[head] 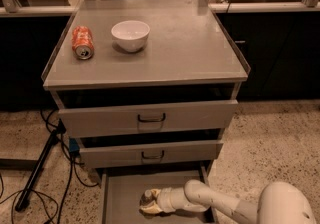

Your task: Pick water bottle from bottom drawer and place on counter

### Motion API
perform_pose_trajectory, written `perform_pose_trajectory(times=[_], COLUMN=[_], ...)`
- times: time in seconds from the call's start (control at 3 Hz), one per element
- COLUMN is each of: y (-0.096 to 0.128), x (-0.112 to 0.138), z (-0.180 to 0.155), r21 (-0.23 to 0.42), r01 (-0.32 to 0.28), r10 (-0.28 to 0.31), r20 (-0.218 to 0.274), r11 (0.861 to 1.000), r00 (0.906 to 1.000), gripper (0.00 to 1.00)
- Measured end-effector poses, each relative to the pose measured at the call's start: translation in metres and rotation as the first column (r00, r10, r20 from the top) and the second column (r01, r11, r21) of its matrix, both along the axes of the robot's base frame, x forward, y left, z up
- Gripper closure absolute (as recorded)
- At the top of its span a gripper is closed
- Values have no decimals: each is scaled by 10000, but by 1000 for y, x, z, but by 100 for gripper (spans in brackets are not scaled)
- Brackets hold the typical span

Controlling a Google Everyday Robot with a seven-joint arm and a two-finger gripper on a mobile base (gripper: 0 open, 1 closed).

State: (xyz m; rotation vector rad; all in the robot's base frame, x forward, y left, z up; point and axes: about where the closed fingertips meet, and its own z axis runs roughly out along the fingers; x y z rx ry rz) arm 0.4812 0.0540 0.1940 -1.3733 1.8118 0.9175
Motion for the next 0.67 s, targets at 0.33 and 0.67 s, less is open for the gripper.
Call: perform_pose_trajectory(times=[0.33,0.67], y=[0,1], x=[0,0], z=[0,12], r21=[1,-172], r01=[-1,356], r10=[1,-356], r20=[-4,-29], r11=[10000,9992], r00=[10000,9994], gripper=[100,100])
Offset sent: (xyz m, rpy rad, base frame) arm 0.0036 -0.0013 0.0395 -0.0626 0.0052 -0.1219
